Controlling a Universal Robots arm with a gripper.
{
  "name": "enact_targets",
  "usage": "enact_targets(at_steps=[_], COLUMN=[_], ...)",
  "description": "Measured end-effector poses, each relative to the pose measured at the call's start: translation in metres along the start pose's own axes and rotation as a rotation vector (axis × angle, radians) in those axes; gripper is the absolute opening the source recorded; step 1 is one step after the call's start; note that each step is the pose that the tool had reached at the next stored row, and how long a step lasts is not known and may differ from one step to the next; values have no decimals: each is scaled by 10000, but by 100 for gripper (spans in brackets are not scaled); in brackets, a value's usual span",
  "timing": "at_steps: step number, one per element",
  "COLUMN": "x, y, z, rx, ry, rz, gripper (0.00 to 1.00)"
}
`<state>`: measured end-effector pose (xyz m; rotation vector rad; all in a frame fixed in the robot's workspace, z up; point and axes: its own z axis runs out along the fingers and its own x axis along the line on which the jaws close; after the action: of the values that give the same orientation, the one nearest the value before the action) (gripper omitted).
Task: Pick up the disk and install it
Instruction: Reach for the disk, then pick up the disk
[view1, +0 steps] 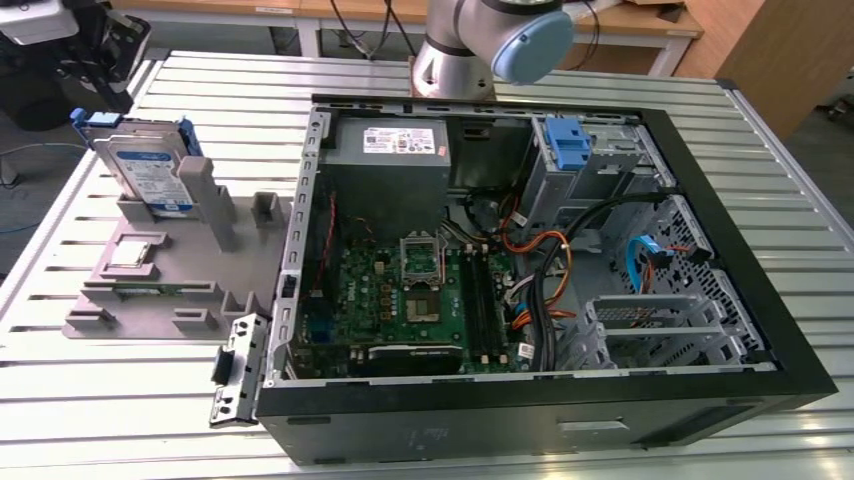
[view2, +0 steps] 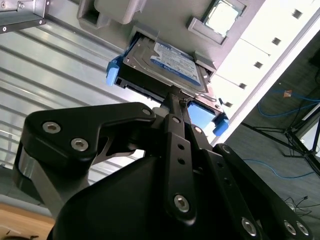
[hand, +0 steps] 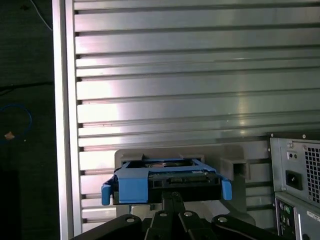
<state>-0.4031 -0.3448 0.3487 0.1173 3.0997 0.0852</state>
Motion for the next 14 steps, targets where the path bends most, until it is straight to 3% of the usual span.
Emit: enact_targets(at_steps=[2,14], x=[164,173], y=[-13,-13], z=[11,12], rx=[0,-5], ry=[0,5], rz=[1,-91], gripper=[10,10])
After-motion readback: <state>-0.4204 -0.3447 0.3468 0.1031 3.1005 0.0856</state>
